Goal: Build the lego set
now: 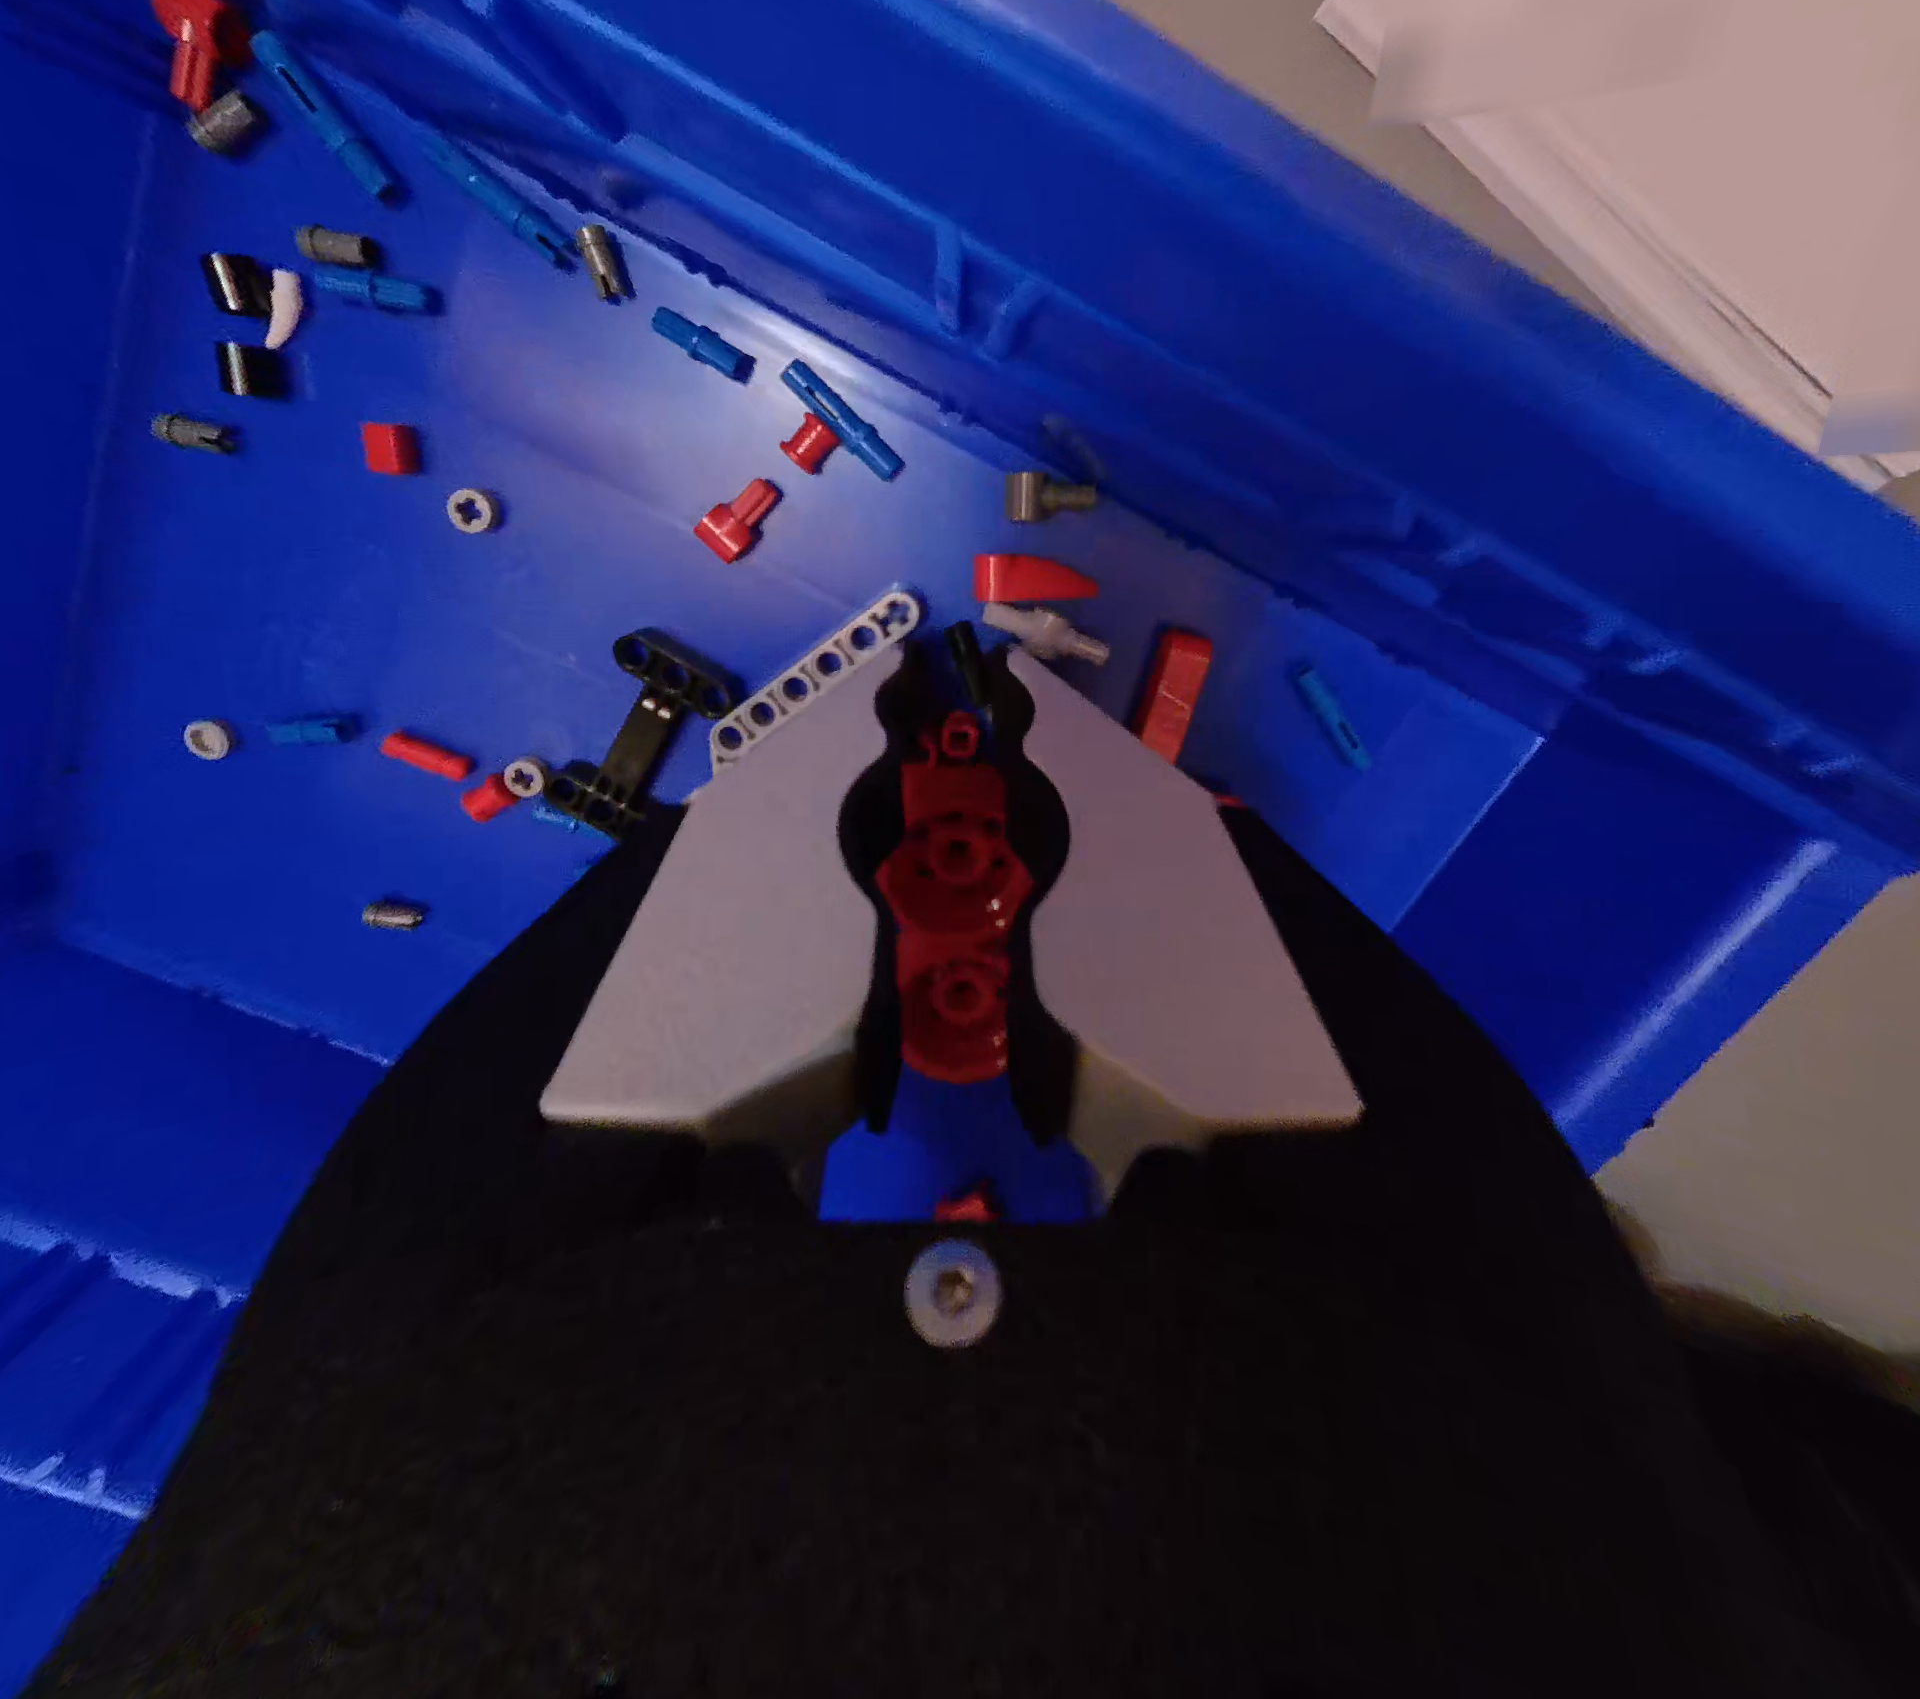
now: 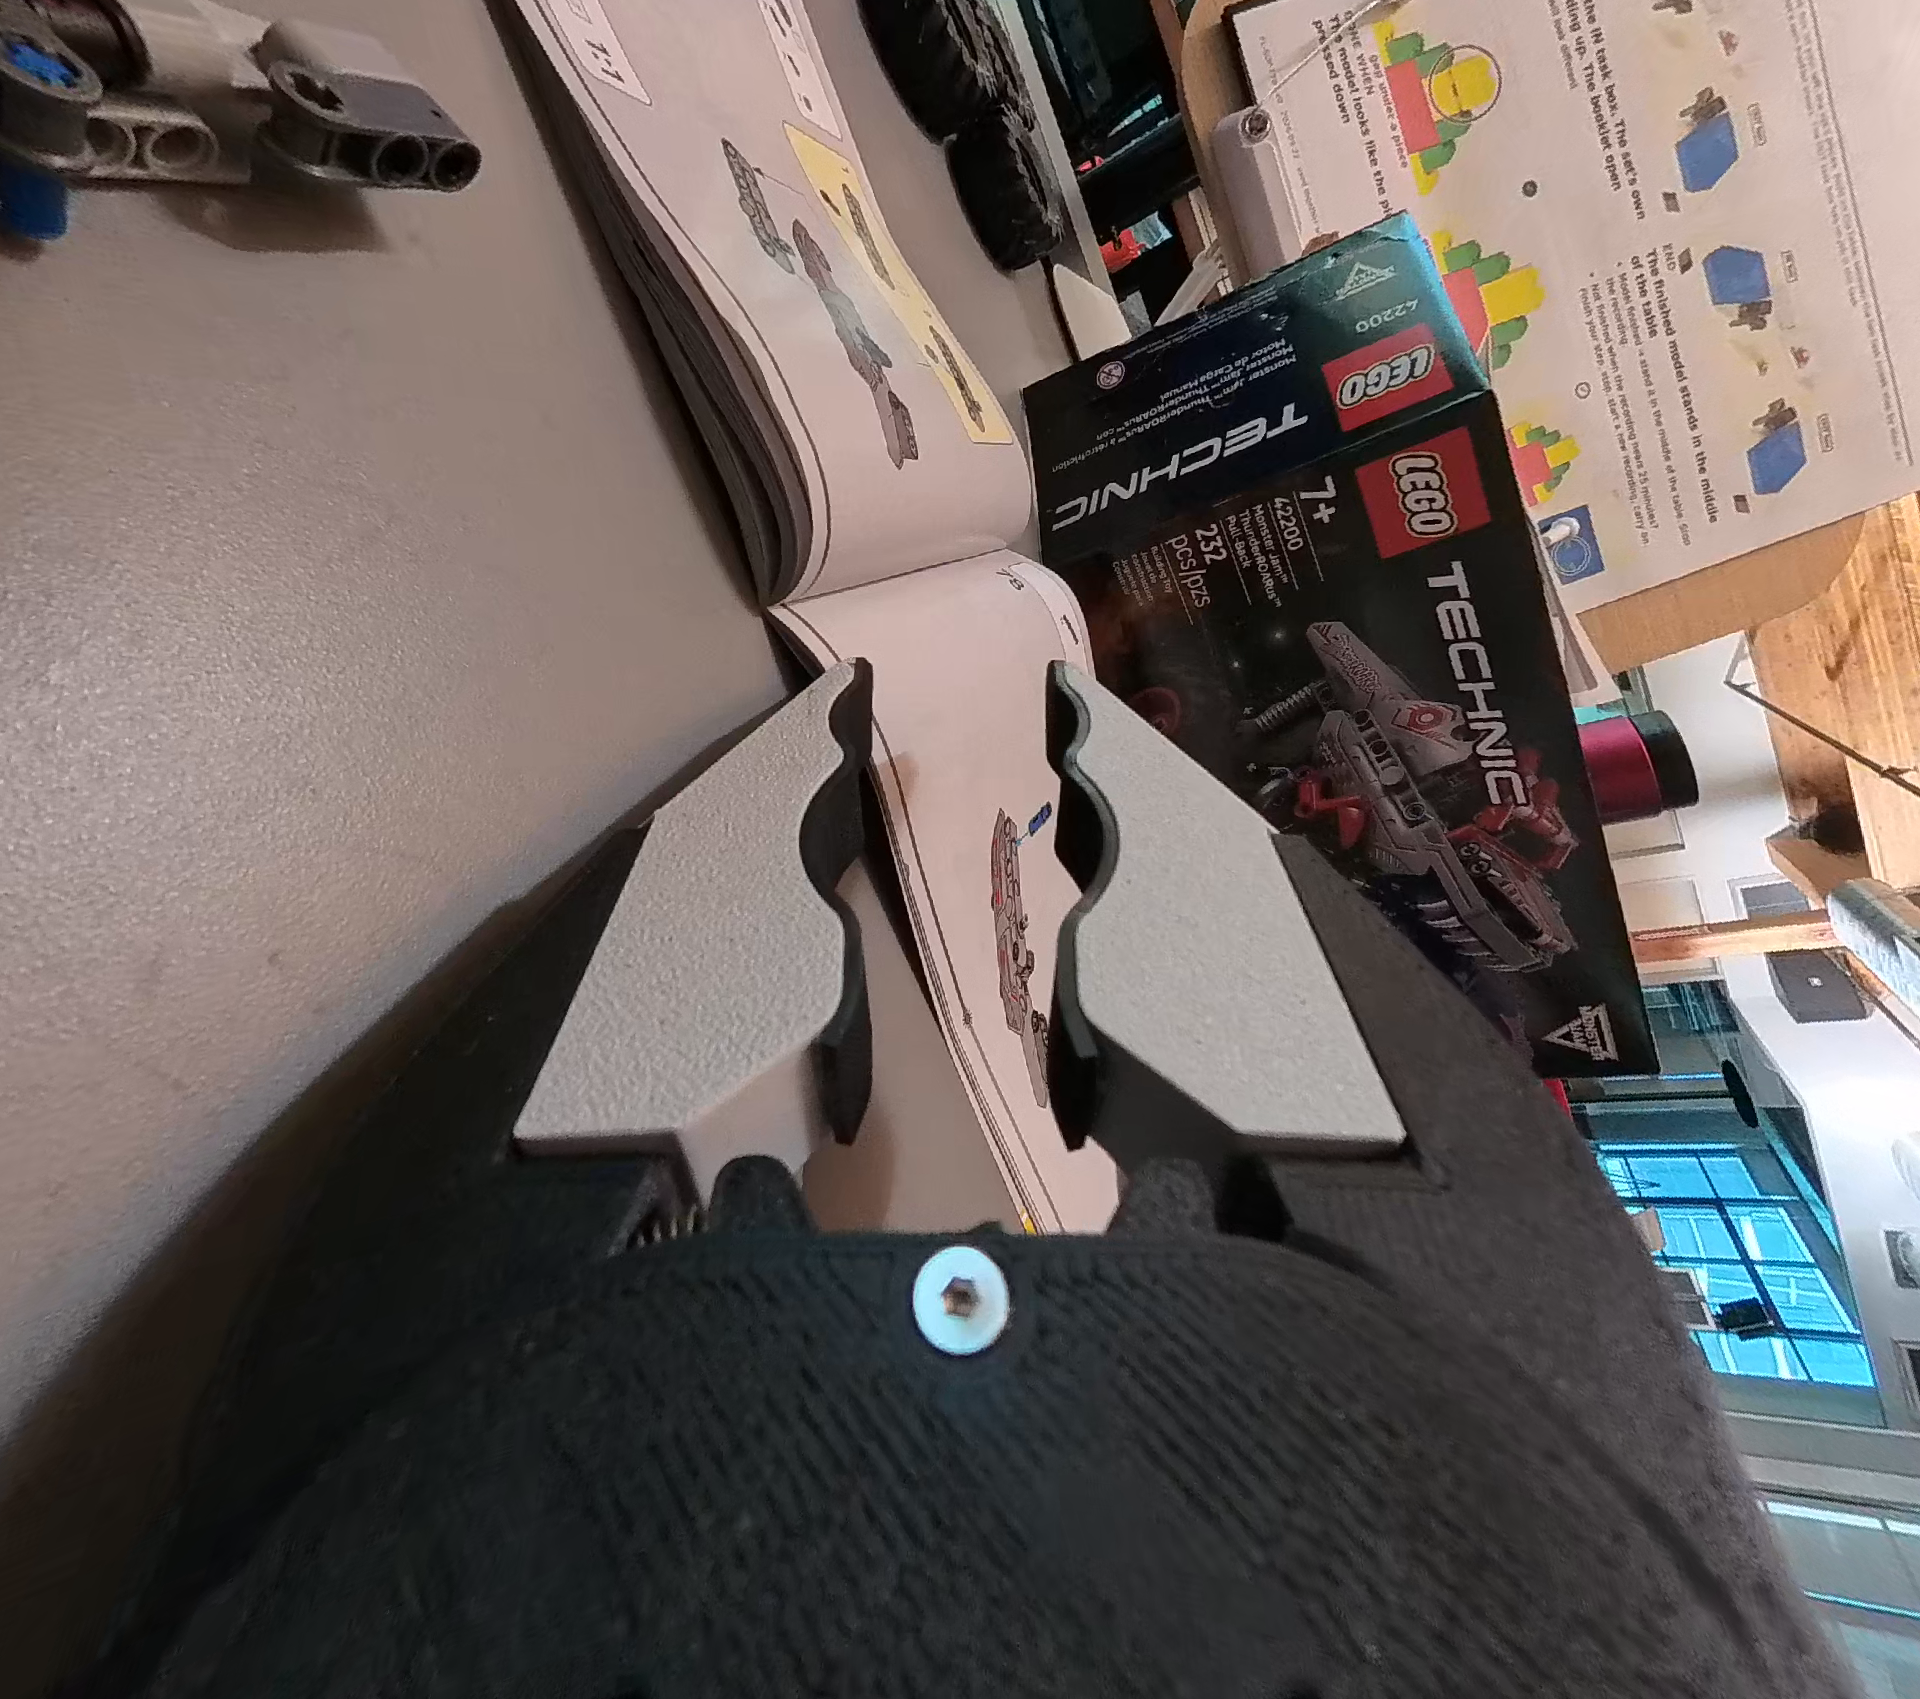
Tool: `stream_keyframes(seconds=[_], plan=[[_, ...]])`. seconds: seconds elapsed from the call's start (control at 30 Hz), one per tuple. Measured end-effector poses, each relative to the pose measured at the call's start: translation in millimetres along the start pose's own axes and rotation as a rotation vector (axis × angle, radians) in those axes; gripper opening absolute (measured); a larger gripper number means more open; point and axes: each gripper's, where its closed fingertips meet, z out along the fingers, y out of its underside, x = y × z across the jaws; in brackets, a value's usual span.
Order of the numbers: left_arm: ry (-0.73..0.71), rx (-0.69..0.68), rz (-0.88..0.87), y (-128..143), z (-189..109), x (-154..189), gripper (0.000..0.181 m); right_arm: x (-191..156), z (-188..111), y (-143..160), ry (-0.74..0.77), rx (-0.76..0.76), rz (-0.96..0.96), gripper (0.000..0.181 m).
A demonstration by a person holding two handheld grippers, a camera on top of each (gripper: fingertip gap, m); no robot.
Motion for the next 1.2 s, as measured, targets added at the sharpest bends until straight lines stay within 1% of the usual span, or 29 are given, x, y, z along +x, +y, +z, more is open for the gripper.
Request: stream_keyframes(seconds=[0.03,0.1,0.23,0.43,0.63,0.77,0.83,0.9,0.97,1.03,1.1,1.17,1.2], plan=[[-0.001,0.0,-0.001,-0.2,-0.1,0.5,0.01,-0.1,0.1,0.1,-0.001,0.0,0.001,0.032],[-0.002,-0.005,0.004,-0.1,-0.3,1.3,0.004,-0.7,0.4,0.1,-0.002,0.0,0.0,0.031],[-0.005,0.015,0.012,-2.1,-1.8,0.3,0.002,-1.4,1.0,0.1,-0.003,0.002,0.0,0.031],[0.057,0.206,0.031,-21.4,-27.6,9.3,0.003,-2.3,1.7,0.2,-0.004,0.002,0.001,0.03],[0.113,0.365,0.074,-23.8,-61.3,16.9,0.003,-3.1,2.4,0.3,-0.005,0.003,0.002,0.03],[0.156,0.444,0.098,-28.4,-78.3,25.7,0.003,-3.5,2.8,0.2,-0.004,0.002,0.0,0.03],[0.22,0.488,0.152,-36.5,-91.4,46.2,0.002,-3.6,3.0,0.2,-0.003,0.001,0.0,0.03],[0.302,0.544,0.291,-49.1,-111.3,87.9,0.002,-3.4,3.4,0.7,-0.001,-0.002,0.001,0.03],[0.374,0.544,0.46,-58.1,-118.8,135.3,0.002,-3.0,3.5,0.9,0.002,-0.003,0.001,0.03],[0.434,0.473,0.604,-61.4,-106.3,177.5,0.002,-3.0,3.6,1.2,0.002,-0.004,0.001,0.03],[0.483,0.349,0.677,-59.2,-80.7,207.2,0.002,-3.2,3.6,1.2,0.001,-0.004,0.0,0.03],[0.502,0.242,0.729,-54.4,-51.9,222.0,0.002,-3.8,3.4,0.8,0.001,-0.002,-0.007,0.029],[0.493,0.185,0.733,-51.7,-37.9,224.0,0.002,-3.9,3.3,0.7,0.0,-0.001,-0.007,0.029]])
